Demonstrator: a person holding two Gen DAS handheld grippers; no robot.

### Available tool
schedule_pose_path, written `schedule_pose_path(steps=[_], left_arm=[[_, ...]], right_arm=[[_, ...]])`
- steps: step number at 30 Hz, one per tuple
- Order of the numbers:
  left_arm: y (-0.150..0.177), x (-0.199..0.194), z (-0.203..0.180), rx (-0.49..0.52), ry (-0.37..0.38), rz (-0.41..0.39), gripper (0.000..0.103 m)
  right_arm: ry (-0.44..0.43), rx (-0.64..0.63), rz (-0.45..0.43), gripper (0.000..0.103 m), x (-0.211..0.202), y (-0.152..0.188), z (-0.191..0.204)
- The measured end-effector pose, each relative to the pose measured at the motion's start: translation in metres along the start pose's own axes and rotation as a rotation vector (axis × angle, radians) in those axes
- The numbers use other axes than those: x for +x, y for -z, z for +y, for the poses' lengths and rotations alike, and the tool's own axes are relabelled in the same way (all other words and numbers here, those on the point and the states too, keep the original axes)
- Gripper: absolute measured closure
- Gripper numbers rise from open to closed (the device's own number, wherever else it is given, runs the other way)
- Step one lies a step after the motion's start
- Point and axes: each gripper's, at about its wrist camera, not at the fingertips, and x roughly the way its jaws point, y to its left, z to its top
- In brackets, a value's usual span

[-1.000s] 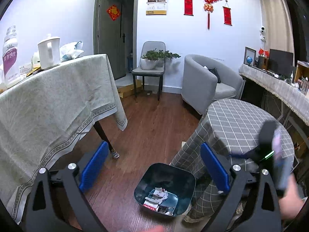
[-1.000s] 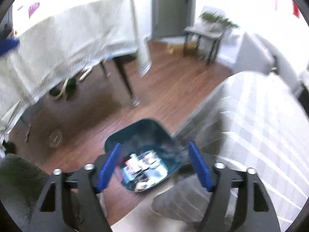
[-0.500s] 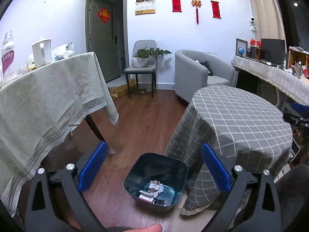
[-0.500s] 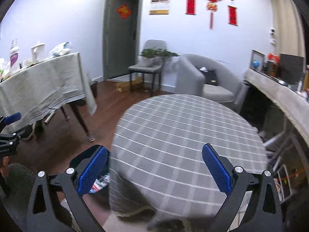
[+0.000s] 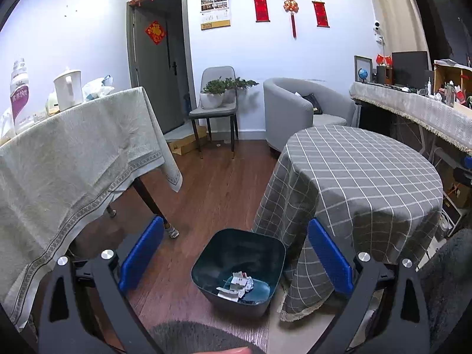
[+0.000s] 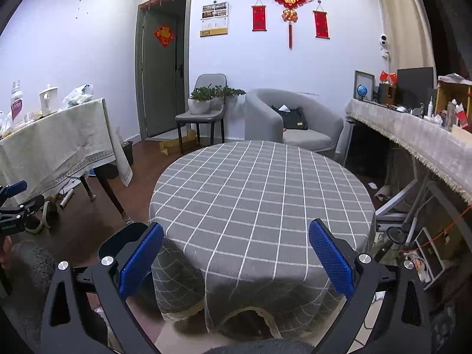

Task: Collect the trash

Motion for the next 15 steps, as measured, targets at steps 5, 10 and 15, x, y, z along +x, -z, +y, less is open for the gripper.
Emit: schedule_pose_path(steps=[5, 10, 15], left_arm=[[0.002, -0.003, -0.003, 0.013, 0.002, -0.004, 0.003], [0.004, -0.006, -0.007, 0.018, 0.013, -0.010, 0.003], [0.003, -0.003, -0.012, 0.025, 0.023, -0.004, 0.003]], right_arm=[[-0.010, -0.023, -0.014, 0.003, -0.007, 0.002, 0.004], [-0.009, -0.009, -0.027, 0.003, -0.012, 0.003, 0.000], [-0.017, 0.007, -0.025, 0.003, -0.013, 0.003, -0.004]])
